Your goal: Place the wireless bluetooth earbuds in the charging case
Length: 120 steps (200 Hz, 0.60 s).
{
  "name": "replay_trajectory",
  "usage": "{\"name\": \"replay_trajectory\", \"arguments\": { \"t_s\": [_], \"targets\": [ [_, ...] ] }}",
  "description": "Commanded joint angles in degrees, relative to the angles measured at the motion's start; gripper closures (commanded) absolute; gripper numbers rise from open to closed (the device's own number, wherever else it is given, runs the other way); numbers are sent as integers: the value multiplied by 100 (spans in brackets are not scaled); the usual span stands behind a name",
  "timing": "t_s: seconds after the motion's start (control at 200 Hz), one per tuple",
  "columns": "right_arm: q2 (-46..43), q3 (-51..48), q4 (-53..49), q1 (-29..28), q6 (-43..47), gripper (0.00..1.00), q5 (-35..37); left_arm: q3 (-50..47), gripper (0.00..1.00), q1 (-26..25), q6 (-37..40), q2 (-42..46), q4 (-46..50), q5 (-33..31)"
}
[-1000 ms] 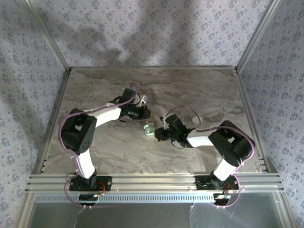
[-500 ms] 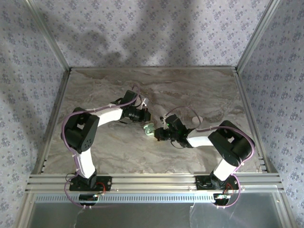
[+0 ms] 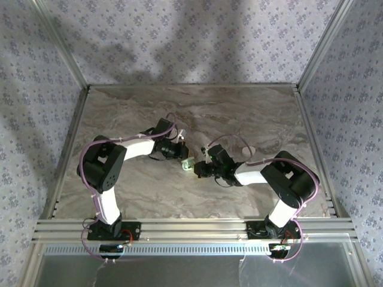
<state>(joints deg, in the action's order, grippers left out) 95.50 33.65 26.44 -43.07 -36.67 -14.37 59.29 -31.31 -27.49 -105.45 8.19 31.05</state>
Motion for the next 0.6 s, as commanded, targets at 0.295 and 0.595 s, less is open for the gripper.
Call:
{"name": "replay_trajectory", "arguments": {
  "t_s": [0.295,0.595],
  "targets": [
    [41,139,-73,-48,-39,100,-22,-220,93,-111,-45,207,-93,-85],
    [-252,124,-393,-59,22,100,63,-396,89,-99,-64,636,-109,-390]
  ]
}}
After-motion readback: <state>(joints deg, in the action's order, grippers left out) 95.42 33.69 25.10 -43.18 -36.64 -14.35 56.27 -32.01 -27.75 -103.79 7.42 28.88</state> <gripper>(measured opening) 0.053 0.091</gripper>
